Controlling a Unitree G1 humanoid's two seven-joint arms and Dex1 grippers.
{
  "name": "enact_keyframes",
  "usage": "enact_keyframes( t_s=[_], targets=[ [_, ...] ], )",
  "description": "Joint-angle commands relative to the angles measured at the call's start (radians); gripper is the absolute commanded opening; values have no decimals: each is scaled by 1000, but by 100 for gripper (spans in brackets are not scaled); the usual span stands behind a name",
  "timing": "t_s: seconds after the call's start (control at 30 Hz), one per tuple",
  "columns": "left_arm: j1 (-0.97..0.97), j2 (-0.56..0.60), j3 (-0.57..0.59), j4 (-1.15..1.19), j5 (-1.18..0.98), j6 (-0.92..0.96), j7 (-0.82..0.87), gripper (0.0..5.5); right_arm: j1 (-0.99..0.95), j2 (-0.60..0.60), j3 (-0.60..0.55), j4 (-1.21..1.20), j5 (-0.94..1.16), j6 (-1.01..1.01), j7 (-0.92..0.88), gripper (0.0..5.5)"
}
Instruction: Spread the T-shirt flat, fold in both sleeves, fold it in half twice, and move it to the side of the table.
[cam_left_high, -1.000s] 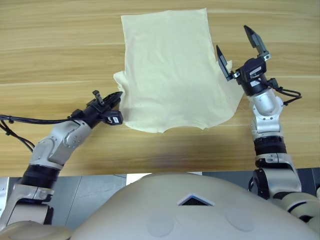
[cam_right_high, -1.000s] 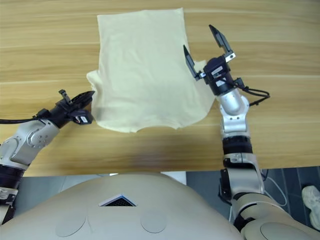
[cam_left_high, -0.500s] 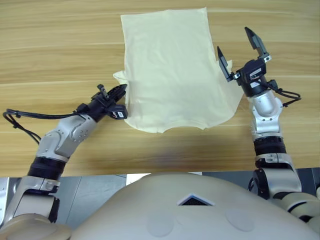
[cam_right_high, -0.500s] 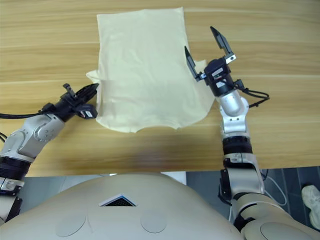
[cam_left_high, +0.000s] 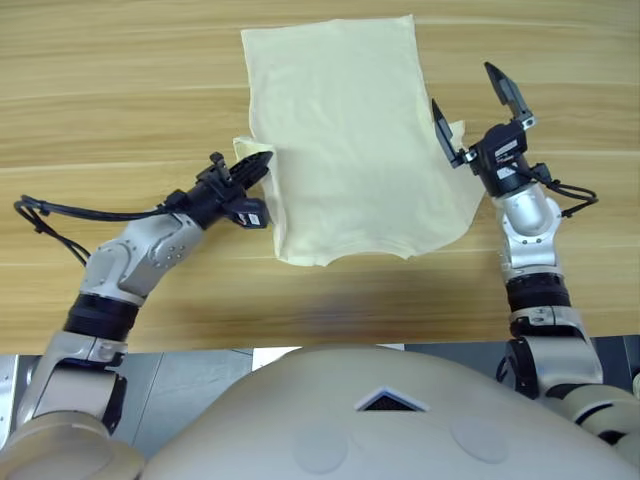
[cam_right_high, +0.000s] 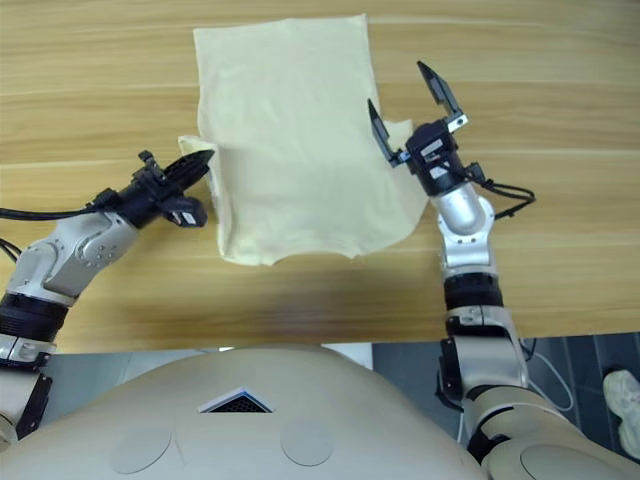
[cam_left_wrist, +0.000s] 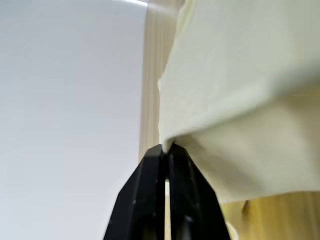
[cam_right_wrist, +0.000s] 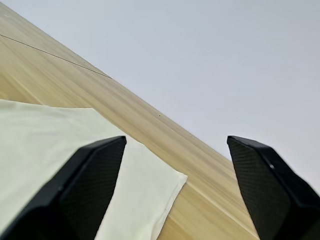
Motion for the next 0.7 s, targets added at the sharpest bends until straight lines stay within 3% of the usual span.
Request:
enact_keyframes(
  t_s=[0.03, 0.4, 0.7],
  targets=[
    [-15, -4, -35, 24, 26, -21, -4, 2, -11, 6, 6, 12, -10, -10, -2, 376],
    [-58, -24, -99, 98, 48, -69, -10, 2, -8, 9, 21, 22, -32, -24, -22, 376],
    [-129, -77, -102, 177, -19, -96, -14, 133, -6, 19, 31, 34, -31, -27, -24, 376]
  ],
)
